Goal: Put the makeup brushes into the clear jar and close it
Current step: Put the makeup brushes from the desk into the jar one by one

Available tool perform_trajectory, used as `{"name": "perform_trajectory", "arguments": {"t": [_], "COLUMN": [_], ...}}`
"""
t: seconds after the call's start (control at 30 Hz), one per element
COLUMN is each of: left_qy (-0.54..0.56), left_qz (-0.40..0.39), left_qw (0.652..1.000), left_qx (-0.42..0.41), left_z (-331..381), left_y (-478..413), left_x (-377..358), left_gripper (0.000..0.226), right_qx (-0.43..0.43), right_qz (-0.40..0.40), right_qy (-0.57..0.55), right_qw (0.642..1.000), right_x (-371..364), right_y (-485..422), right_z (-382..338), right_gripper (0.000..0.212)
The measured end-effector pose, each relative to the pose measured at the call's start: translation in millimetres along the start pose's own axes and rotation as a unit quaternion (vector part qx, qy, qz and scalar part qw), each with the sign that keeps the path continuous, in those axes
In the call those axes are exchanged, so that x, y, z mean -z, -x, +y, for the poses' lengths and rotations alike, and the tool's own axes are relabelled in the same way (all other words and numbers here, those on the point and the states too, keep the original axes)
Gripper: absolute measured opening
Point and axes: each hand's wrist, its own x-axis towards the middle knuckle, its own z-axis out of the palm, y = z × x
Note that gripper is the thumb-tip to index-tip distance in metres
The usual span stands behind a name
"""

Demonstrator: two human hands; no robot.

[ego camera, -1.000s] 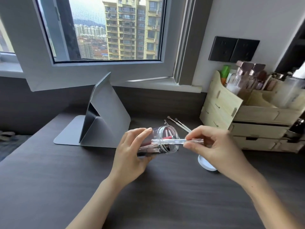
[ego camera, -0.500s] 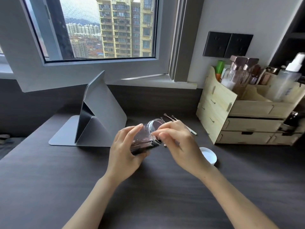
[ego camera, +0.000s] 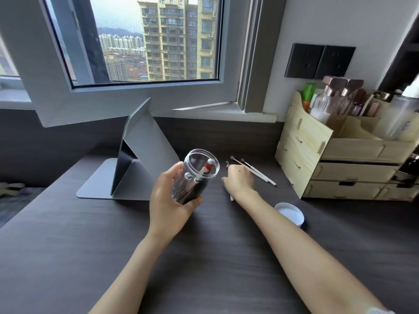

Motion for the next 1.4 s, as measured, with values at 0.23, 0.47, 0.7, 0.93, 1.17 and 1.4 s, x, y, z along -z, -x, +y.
{"name": "perform_trajectory", "arguments": {"t": [0.23,0.47,0.7,0.93,1.17,1.4], "left_qy": [-0.008,-0.016,-0.029,-0.035,-0.046,-0.045], "left_qz": [0.002,0.002,-0.01,-0.037,-0.04,-0.037], "left_qw": [1.0,1.0,0.999,0.998,0.997,0.997], "left_qx": [-0.004,0.006,-0.038,-0.038,-0.054,-0.047], "left_z": [1.1,-1.2,6.4,9.0,8.3,8.4], "left_y": [-1.6,-0.9,1.7,7.0,6.1,4.9], "left_x": [1.7,1.7,0.6,-2.0,-2.1,-1.2], "left_gripper": [0.079,0.081,0.079,0.081,0.08,0.078], "right_qx": [-0.006,-0.044,0.094,0.189,0.158,0.23], "right_qz": [-0.052,0.117,0.237,0.227,0.249,0.202], "right_qy": [0.035,-0.435,-0.688,-0.41,-0.313,-0.302], "right_qw": [0.998,0.892,0.68,0.863,0.903,0.903], "right_x": [-6.4,42.7,109.9,86.1,80.4,70.6], "right_y": [-8.8,17.0,94.7,108.1,96.6,91.9], "right_z": [-13.0,-10.9,-4.6,-15.3,-18.4,-15.3], "right_gripper": [0.03,0.008,0.014,0.005,0.021,0.034]}}
